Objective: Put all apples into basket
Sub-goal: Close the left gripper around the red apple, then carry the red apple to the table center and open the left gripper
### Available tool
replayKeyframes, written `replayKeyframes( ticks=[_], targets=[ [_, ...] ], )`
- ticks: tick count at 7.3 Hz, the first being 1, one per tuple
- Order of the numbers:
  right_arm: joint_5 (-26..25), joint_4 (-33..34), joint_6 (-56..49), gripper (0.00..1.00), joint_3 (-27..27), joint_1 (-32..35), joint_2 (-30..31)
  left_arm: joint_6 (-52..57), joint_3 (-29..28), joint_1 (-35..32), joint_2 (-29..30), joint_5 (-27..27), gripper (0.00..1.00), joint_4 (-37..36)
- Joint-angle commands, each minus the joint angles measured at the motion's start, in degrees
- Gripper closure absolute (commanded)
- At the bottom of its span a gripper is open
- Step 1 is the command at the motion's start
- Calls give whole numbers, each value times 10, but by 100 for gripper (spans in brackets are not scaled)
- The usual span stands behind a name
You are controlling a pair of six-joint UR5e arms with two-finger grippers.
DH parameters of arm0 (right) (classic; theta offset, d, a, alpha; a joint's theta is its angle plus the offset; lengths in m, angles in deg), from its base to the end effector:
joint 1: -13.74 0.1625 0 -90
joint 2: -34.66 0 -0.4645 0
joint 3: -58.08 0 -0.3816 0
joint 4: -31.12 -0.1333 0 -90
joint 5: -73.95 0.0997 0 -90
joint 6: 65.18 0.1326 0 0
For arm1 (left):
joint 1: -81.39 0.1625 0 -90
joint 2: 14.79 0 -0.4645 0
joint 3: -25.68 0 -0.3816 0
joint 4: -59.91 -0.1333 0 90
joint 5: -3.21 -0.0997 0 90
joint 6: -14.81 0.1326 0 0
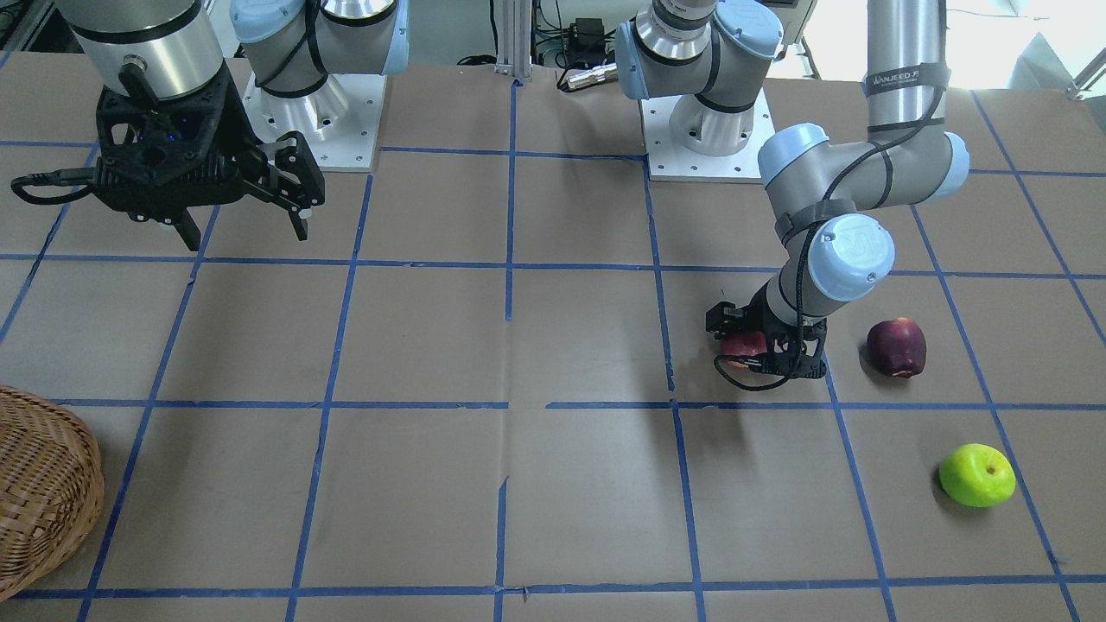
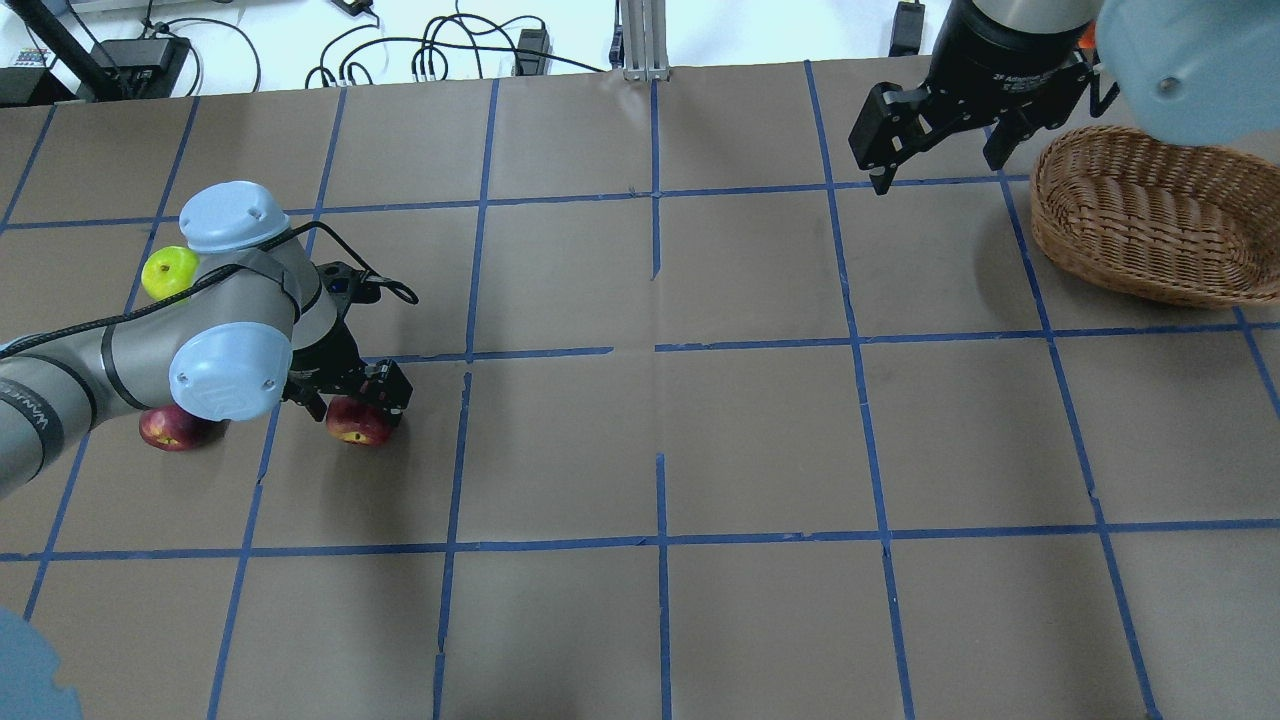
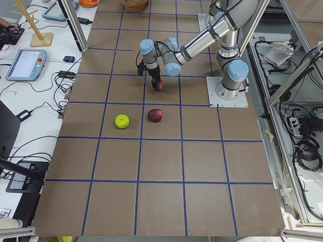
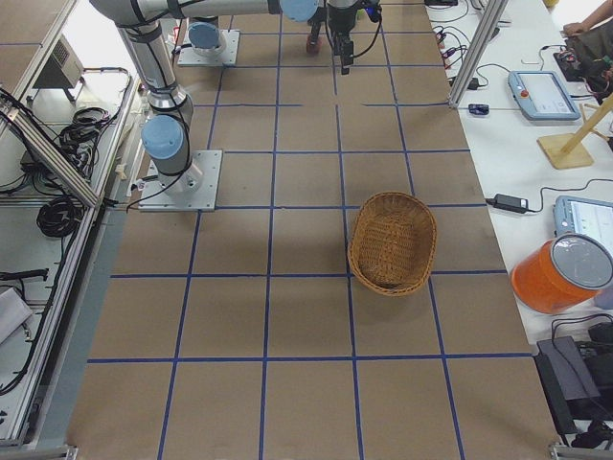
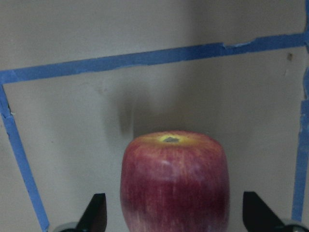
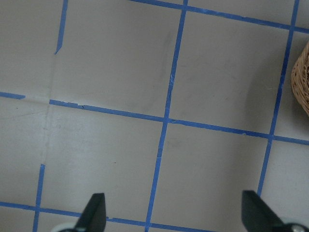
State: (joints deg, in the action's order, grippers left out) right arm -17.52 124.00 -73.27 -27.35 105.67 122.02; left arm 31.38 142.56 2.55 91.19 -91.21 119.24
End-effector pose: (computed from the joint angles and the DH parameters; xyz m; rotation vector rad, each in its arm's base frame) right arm 0.1471 -0.5086 0.5156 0.2698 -3.0971 0.1282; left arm -0.0284 -0.4919 0.1992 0.1590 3.0942 0.3498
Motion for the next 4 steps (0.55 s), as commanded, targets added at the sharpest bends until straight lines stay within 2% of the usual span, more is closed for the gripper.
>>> replayKeyframes(
  ticks=[1, 2, 3, 4],
  targets=[
    [-1, 2, 0, 0, -1, 0, 0, -4, -5, 0, 20, -1, 17, -4],
    [-1, 2, 0, 0, -2, 0, 0, -4, -10, -2, 16, 0, 64, -5],
    [-1, 2, 0, 0, -1, 0, 0, -28, -24, -15, 0, 9, 71, 7],
    [-1, 2, -1, 0, -2, 0, 0, -96, -63, -31, 4, 50, 70, 40]
  ],
)
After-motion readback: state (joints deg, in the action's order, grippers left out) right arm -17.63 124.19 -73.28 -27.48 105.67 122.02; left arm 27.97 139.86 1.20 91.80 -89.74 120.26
